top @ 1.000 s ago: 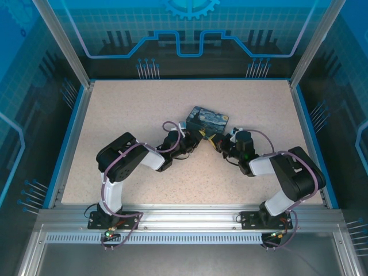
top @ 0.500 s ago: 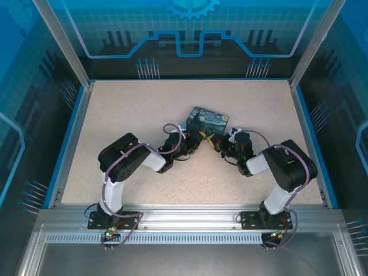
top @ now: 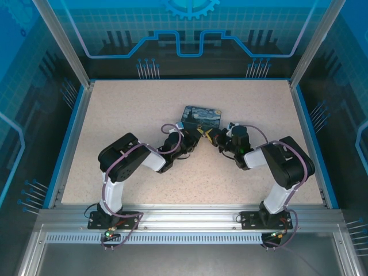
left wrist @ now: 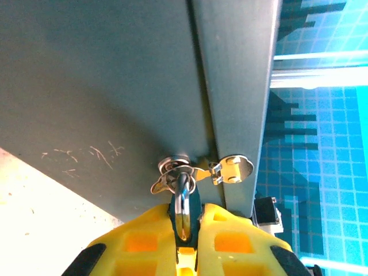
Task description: Unlock the padlock with the key
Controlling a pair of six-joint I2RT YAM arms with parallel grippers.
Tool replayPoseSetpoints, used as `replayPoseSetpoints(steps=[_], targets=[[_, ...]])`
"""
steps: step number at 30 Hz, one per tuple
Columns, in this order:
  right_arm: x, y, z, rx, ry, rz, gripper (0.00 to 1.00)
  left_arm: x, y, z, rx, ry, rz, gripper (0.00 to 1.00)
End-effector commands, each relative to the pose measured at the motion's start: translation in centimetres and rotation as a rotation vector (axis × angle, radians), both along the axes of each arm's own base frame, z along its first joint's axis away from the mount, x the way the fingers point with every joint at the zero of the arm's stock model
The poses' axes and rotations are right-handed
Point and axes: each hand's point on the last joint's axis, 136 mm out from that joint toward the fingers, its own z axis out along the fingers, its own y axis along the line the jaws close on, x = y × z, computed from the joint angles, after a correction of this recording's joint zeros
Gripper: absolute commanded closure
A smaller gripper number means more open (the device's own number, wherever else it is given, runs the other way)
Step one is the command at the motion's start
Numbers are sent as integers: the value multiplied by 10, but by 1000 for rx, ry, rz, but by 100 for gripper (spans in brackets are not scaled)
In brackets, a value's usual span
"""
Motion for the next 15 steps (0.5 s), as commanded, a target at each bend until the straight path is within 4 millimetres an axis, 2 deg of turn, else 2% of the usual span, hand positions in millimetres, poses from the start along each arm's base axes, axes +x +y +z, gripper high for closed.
replayPoseSetpoints(steps=[1,8,15], targets=[[4,22,28,40,-71,77,100,-36,-38,8,-58,-16,-176,100],[2,23,30,78,-23,101,100,-36,-37,4,11,-62,-188,100],[3,26,38,189,120,115,100,-40,-34,13,172,-305,-285,100]])
